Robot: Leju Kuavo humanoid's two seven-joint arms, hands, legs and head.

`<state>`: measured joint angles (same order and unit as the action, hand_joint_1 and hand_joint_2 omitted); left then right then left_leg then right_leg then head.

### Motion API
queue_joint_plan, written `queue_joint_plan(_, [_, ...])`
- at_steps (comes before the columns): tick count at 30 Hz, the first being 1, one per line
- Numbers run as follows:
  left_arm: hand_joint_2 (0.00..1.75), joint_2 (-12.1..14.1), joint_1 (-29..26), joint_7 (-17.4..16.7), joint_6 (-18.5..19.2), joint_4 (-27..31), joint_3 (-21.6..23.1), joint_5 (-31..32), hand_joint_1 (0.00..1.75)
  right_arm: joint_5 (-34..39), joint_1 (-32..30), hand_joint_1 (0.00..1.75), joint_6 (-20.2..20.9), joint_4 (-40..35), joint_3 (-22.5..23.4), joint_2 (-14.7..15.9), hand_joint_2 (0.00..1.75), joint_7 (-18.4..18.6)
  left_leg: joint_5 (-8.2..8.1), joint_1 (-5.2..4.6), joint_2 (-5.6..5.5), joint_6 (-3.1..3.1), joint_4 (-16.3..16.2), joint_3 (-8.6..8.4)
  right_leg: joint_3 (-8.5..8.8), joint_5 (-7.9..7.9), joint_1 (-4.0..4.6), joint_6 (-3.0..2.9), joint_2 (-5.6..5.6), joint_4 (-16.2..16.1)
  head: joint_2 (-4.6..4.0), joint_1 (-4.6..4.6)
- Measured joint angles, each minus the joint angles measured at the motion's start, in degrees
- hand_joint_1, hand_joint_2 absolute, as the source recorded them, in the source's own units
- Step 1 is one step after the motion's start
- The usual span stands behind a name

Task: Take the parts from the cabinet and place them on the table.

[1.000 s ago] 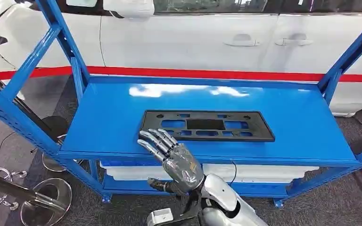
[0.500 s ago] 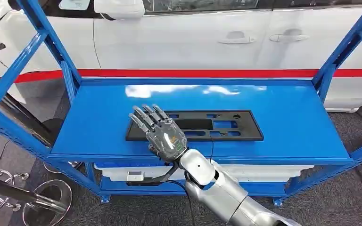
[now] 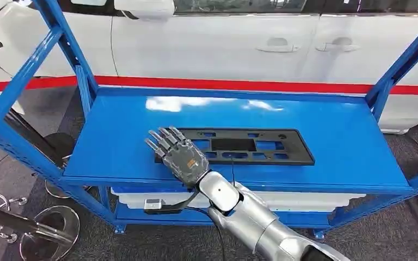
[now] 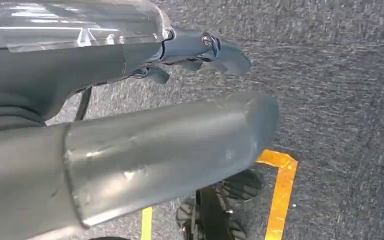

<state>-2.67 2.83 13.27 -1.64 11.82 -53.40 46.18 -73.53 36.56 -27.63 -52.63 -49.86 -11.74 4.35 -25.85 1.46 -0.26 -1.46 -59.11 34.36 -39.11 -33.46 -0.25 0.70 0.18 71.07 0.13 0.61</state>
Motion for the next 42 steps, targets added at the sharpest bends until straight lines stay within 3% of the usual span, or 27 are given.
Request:
queue_joint_plan(1, [0.00, 0.00, -0.03, 0.00, 0.04, 0.00, 0.02, 0.00, 0.00, -0.15, -0.03, 0.00, 0.24, 0.87, -0.20, 0.00, 1.75, 0.09, -0.04, -0.03, 0.01, -0.06, -0.01, 0.01, -2.13, -1.21, -0.11, 0.15, -0.01, 3.96, 0.02, -0.02])
queue_joint_plan(2, [0.00, 0.00, -0.09, 0.00, 0.04, 0.00, 0.02, 0.02, 0.00, -0.20, -0.09, 0.00, 0.26, 1.68, -0.30, 0.00, 1.75, 0.11, -0.07, -0.03, 0.00, -0.08, -0.02, -0.01, -3.29, -0.93, -0.19, 0.19, -0.01, 5.68, 0.02, -0.02])
queue_joint_plan(3, [0.00, 0.00, -0.10, 0.00, 0.04, 0.00, 0.02, 0.02, 0.00, -0.24, -0.08, 0.00, 0.26, 2.18, -0.37, 0.00, 1.75, 0.15, -0.09, -0.03, -0.04, -0.08, -0.02, -0.07, -2.94, 0.71, -0.21, 0.14, -0.03, 4.33, 0.02, 0.00])
queue_joint_plan(6, [0.00, 0.00, -0.02, 0.24, 0.26, 0.00, 0.04, 0.18, 0.00, -0.68, 0.43, 0.00, 0.11, 3.52, -0.57, 0.00, 1.75, 0.39, -0.27, -0.06, -0.14, 0.19, -0.01, -0.49, 3.34, 8.20, 0.01, -0.87, -0.02, -9.26, 0.02, 0.00])
queue_joint_plan(7, [0.00, -0.09, 0.03, 0.33, 0.37, 0.00, 0.04, 0.20, 0.00, -0.94, 0.78, 0.00, 0.06, 4.17, -0.61, -0.02, 1.75, 0.74, -0.35, -0.31, -0.12, 0.39, 0.00, -0.41, 4.33, 7.32, 0.32, -1.29, -0.01, -11.20, 0.02, 0.00])
queue_joint_plan(10, [0.00, -0.09, 0.05, 0.37, 0.41, 0.00, 0.02, 0.57, 0.00, -1.92, 1.21, 0.00, -0.44, 5.86, -0.63, -0.11, 1.75, 1.97, -0.21, -0.12, -0.09, 1.39, 0.35, -0.42, 4.07, 7.50, 0.70, -1.58, 0.10, -11.59, 0.02, 0.00])
queue_joint_plan(11, [0.00, -0.09, 0.13, 0.42, 0.41, 0.00, 0.02, 0.66, 0.00, -2.27, 1.36, 0.00, -0.66, 6.29, -0.63, -0.15, 1.75, 2.32, -0.16, -0.26, -0.08, 1.79, 0.59, -0.61, 4.22, 7.72, 0.64, -1.95, 0.14, -12.04, 0.02, -0.02])
queue_joint_plan(12, [0.00, -0.09, 0.15, 0.48, 0.41, 0.00, 0.02, 0.87, 0.00, -2.70, 1.43, 0.00, -1.14, 6.81, -0.61, -0.42, 1.75, 2.77, -0.69, -0.10, -0.03, 2.00, 0.06, -0.48, 4.84, 8.21, -0.12, -2.34, -0.05, -12.96, 0.00, 0.00])
queue_joint_plan(13, [0.00, -0.11, 0.18, 0.50, 0.44, 0.00, 0.04, 1.20, 0.00, -3.38, 1.80, 0.00, -1.66, 7.66, -0.59, -0.61, 1.75, 3.52, -2.08, -0.16, -0.01, 2.07, -1.89, 0.20, 5.10, 8.31, -0.02, -2.84, -0.08, -13.36, 0.02, 0.02])
queue_joint_plan(16, [0.00, -0.04, 0.14, 0.50, 0.44, 0.00, 0.02, 1.38, 0.00, -4.31, 2.37, 0.00, -1.99, 9.83, -0.35, -0.96, 1.75, 4.35, -7.86, -0.14, -0.02, 2.45, -14.03, 6.00, 5.10, 8.26, 0.21, -3.13, -0.19, -13.32, 0.02, 0.00])
queue_joint_plan(17, [0.00, -0.02, 0.08, 0.50, 0.42, 0.00, 0.02, 1.38, 0.00, -4.37, 2.34, 0.00, -1.99, 10.36, -0.28, -0.96, 1.75, 4.37, -8.23, -0.14, -0.01, 2.56, -16.44, 7.32, 5.05, 8.24, 0.23, -3.15, -0.19, -13.20, 0.02, 0.00])
queue_joint_plan(18, [0.00, -0.04, 0.00, 0.50, 0.41, 0.00, 0.02, 1.40, 0.00, -4.59, 2.34, 0.00, -1.99, 10.75, -0.24, -0.96, 1.75, 4.55, -7.18, -0.12, 0.01, 2.61, -16.14, 7.29, 5.04, 8.17, 0.22, -3.13, -0.17, -13.06, 0.02, 0.02])
queue_joint_plan(19, [0.00, -0.04, 0.01, 0.50, 0.41, 0.00, 0.02, 1.71, 0.00, -5.07, 2.40, 0.00, -2.01, 11.21, -0.09, -0.98, 1.75, 5.27, -4.98, -0.09, 0.03, 2.64, -13.16, 5.93, 5.04, 8.01, 0.17, -3.05, -0.14, -12.83, 0.02, 0.00])
queue_joint_plan(21, [0.00, 0.07, 0.15, 0.50, 0.39, 0.00, 0.02, 2.08, 0.00, -7.08, 2.86, 0.00, -1.68, 12.50, 0.46, -1.16, 1.75, 7.61, 0.13, 0.01, 0.09, 2.59, -3.04, 0.94, 5.04, 7.41, 0.03, -2.55, -0.06, -11.98, 0.02, 0.02])
queue_joint_plan(22, [0.00, 0.04, 0.21, 0.50, 0.39, 0.00, 0.02, 2.30, 0.00, -8.09, 3.26, 0.00, -1.03, 13.55, 0.75, -1.20, 1.75, 8.99, -0.86, -0.01, 0.07, 2.42, -1.06, -0.12, 4.80, 7.13, 0.17, -2.20, -0.05, -11.58, 0.02, 0.00])
queue_joint_plan(23, [0.00, 0.07, 0.28, 0.50, 0.39, 0.00, 0.02, 2.38, 0.00, -8.90, 3.66, 1.61, -0.57, 14.54, 1.03, -1.22, 1.75, 10.19, -0.59, -0.32, -0.18, 1.88, -0.54, -0.12, 4.44, 6.98, 0.54, -1.95, 0.02, -11.02, 0.02, 0.00])
queue_joint_plan(24, [0.00, 0.07, 0.22, 0.48, 0.39, 0.00, 0.02, 2.40, 0.00, -9.84, 4.03, 1.73, -0.48, 15.34, 1.31, -1.18, 1.75, 11.30, -0.59, -0.33, -0.16, 1.62, -0.68, 0.01, 4.42, 7.13, 0.50, -1.70, 0.02, -11.19, 0.00, 0.00])
queue_joint_plan(26, [0.00, 0.07, 0.10, 0.48, 0.37, 0.00, 0.00, 2.40, 0.00, -10.71, 4.75, 1.75, 0.35, 17.05, 1.49, -1.18, 1.75, 12.31, -0.43, -0.44, -0.17, 0.99, -0.62, 0.02, 4.49, 7.29, 0.47, -1.30, 0.08, -11.41, 0.02, 0.00])
queue_joint_plan(28, [0.00, 0.04, 0.21, 0.50, 0.39, 0.00, -0.04, 2.34, 0.00, -11.30, 5.22, 1.75, 1.05, 18.60, 1.99, -1.03, 1.75, 14.37, 0.00, -0.05, -0.04, 0.18, -0.14, -0.11, 3.93, 5.90, 0.27, -0.63, 0.11, -9.86, 0.02, -0.04])
queue_joint_plan(31, [0.00, 0.04, 0.15, 0.50, 0.37, 0.00, -0.28, 2.32, 0.00, -11.45, 5.38, 1.73, 1.14, 21.22, 3.17, -0.07, 1.75, 16.96, 0.03, -0.13, 0.01, -0.27, -0.15, 0.09, -1.89, -0.18, -0.13, 0.21, 0.04, 2.39, 0.02, -0.02])
queue_joint_plan(32, [0.00, 0.04, 0.07, 0.48, 0.37, 0.00, -0.33, 2.32, 0.00, -11.45, 5.29, 1.71, 0.96, 21.88, 3.50, 0.50, 1.75, 17.27, 0.03, -0.15, -0.01, -0.27, -0.16, 0.11, -3.44, -0.87, -0.14, 0.29, 0.04, 5.43, 0.02, 0.00])
queue_joint_plan(33, [0.00, 0.07, 0.02, 0.48, 0.37, 0.00, -0.35, 2.32, 0.00, -11.45, 5.29, 1.69, 0.83, 22.40, 3.96, 0.85, 1.75, 17.55, 0.03, -0.15, -0.03, -0.27, -0.16, 0.08, -3.69, -0.12, -0.14, 0.28, 0.03, 5.64, 0.02, -0.02])
queue_joint_plan(35, [0.00, 0.04, 0.02, 0.48, 0.37, 0.00, -0.37, 2.34, 0.00, -11.45, 5.53, 1.64, 0.17, 23.12, 5.10, 1.47, 1.75, 17.68, 0.02, -0.25, -0.14, -0.26, -0.16, -0.15, -0.46, 4.27, -0.06, -0.21, 0.03, -1.02, 0.02, -0.02])
queue_joint_plan(36, [0.00, 0.04, 0.06, 0.50, 0.37, 0.00, -0.37, 2.36, 0.00, -11.47, 5.76, 1.66, 0.09, 23.34, 5.66, 1.62, 1.75, 17.75, 0.01, -0.32, -0.15, -0.23, -0.15, -0.31, 2.42, 6.81, 0.11, -0.75, 0.03, -6.67, 0.02, -0.02])
queue_joint_plan(37, [0.00, 0.02, 0.08, 0.57, 0.42, 0.00, -0.37, 2.36, 0.00, -11.50, 6.03, 1.57, 0.04, 23.52, 6.10, 1.73, 1.75, 17.86, 0.00, -0.25, -0.14, -0.23, -0.10, -0.37, 4.58, 7.75, 0.51, -1.50, 0.00, -11.11, 0.02, 0.00])
queue_joint_plan(41, [0.00, -0.13, 0.15, 0.96, 0.48, 0.00, -0.46, 2.43, 0.00, -11.58, 6.21, 1.57, -0.02, 24.21, 8.11, 2.03, 1.75, 17.94, 0.28, -0.21, -0.14, 1.18, 0.55, -0.54, 4.66, 7.60, 1.09, -2.23, -0.13, -12.13, 0.00, 0.00])
queue_joint_plan(42, [0.00, -0.09, 0.22, 1.05, 0.48, 0.00, -0.52, 2.45, 0.00, -11.58, 6.27, 1.54, -0.02, 24.24, 8.55, 2.01, 1.75, 17.83, 0.34, -0.68, -0.15, 1.64, 1.03, -0.92, 5.35, 8.26, 0.60, -2.63, -0.16, -13.42, 0.02, 0.00])
